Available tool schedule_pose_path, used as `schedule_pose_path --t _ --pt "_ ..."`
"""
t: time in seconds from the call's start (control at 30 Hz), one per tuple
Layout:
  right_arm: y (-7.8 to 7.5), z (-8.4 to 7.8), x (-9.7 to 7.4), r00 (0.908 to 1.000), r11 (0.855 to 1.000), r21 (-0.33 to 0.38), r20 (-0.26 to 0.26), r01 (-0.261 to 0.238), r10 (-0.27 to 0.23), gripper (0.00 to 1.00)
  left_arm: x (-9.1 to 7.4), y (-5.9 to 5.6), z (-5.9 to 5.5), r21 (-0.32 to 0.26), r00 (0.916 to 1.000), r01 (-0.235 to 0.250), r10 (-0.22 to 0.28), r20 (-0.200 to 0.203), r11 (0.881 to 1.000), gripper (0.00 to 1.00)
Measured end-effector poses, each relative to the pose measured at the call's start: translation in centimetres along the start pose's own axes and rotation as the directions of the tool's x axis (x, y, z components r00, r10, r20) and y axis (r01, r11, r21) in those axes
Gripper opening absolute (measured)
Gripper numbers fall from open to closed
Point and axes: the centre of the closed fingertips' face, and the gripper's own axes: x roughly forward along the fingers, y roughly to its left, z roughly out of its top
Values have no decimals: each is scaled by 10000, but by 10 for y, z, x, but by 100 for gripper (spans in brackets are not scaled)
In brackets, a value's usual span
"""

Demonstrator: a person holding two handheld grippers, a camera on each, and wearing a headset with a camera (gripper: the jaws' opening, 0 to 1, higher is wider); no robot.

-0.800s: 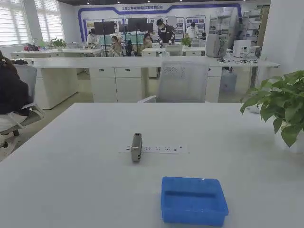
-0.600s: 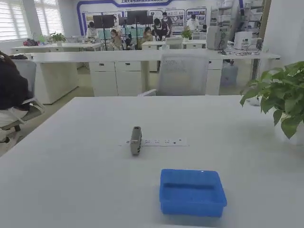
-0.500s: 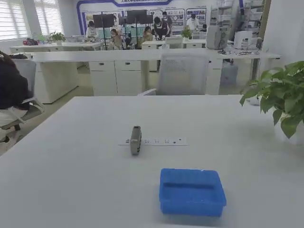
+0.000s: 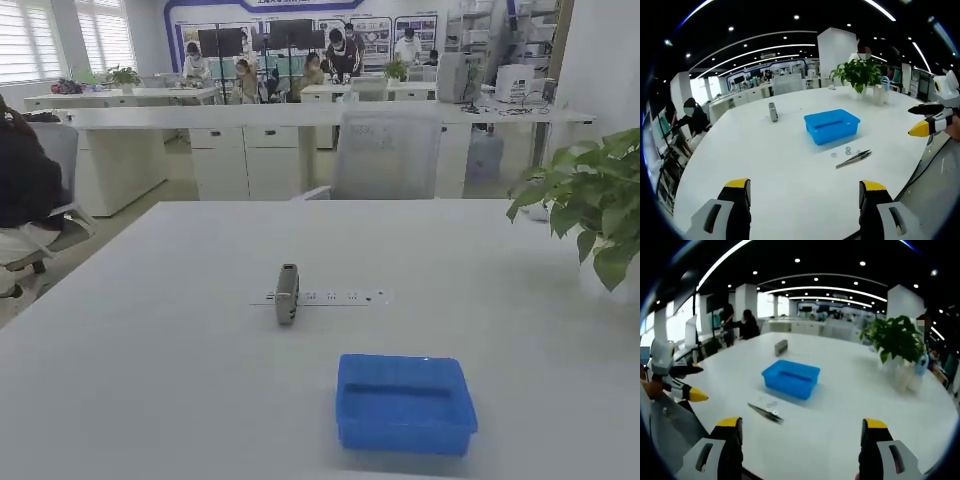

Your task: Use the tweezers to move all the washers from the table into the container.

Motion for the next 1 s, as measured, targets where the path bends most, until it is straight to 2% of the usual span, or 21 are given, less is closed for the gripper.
schedule_pose_path --t 0.4,0.73,1.0 --pt "4 -1 0 9998 9998 -77 -61 -164 163 98 0 -1 -1 39 10000 21 -21 -88 10000 91" --pt "4 -1 1 9998 9998 -7 -90 -191 191 98 1 1 -5 -192 9995 -20 14 -328 9998 91" --pt "1 -6 2 9994 9999 27 -317 -99 100 97 2 -3 -4 -221 9985 222 -232 -489 9995 89"
